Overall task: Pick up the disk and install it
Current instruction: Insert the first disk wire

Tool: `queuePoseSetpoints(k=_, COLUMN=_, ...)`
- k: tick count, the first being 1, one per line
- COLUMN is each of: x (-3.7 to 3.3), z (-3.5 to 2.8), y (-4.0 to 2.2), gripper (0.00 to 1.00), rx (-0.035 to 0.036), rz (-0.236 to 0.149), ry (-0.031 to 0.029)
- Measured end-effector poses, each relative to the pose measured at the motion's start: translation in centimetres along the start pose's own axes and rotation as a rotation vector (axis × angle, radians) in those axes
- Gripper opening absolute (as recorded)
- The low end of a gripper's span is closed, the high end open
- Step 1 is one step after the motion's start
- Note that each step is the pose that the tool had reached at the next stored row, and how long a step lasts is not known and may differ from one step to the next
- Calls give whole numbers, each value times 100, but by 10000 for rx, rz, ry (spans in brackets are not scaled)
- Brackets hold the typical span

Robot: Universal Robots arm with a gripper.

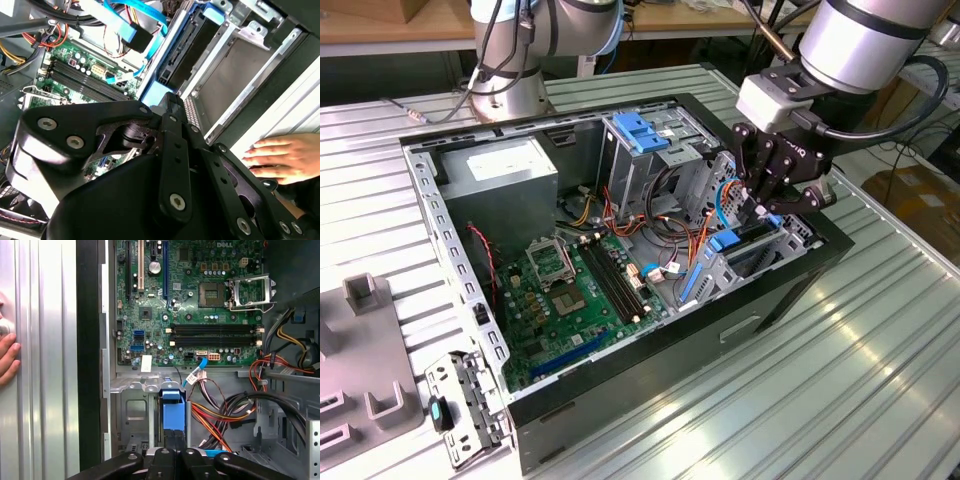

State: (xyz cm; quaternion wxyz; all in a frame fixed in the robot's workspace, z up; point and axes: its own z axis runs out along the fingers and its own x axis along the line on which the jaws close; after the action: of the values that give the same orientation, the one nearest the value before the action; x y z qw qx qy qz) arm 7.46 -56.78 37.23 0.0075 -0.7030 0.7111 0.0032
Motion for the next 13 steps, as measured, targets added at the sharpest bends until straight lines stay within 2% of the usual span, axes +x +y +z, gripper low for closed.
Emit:
queuePoseSetpoints(k=8, x=-3, z=1, y=-112, gripper=11, rx=0, rz=-10, ry=0)
queuePoseSetpoints(k=13, x=-3, z=1, y=-139, gripper=11, rx=-1, rz=-119, ry=-1)
